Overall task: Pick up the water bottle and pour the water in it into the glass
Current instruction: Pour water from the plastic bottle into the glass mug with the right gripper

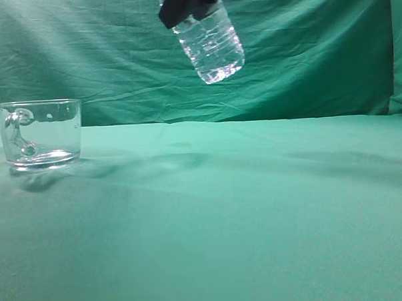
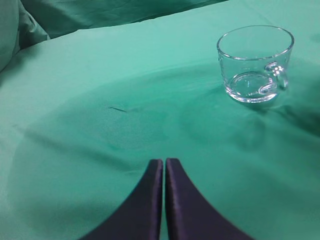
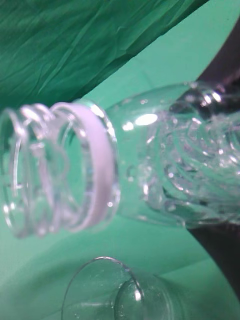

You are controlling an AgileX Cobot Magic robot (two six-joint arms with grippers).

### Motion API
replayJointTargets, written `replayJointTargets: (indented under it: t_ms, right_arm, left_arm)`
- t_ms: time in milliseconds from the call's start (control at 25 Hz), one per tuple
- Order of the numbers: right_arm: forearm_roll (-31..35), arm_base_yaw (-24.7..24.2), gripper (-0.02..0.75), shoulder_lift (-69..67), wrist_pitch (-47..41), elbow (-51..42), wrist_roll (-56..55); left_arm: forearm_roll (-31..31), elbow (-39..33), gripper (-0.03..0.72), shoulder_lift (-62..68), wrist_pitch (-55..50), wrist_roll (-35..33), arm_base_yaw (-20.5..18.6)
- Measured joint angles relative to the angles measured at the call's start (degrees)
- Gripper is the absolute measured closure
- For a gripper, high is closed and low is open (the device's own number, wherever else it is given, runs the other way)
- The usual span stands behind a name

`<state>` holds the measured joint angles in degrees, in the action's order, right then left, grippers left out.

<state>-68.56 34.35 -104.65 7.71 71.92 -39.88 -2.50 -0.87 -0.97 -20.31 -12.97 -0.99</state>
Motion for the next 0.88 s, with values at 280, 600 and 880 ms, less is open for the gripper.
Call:
replayJointTargets:
  t_ms: [280, 600, 880]
  right_arm:
    - [-1.6, 3.1, 0.414, -11.1, -3.6, 11.9, 0.0]
    - [-8.3, 3.8, 0.414, -20.5, -5.6, 22.7, 0.4]
    - [-17.1, 4.1, 0.414, -24.7, -4.4, 28.7, 1.0]
  left_arm:
    - [0.0, 0.0, 0.688, 0.0, 0.0, 0.0, 0.0]
    - [0.0, 0.0, 0.688, 0.0, 0.0, 0.0, 0.0]
    - [0.0, 0.0, 0.688, 0.0, 0.0, 0.0, 0.0]
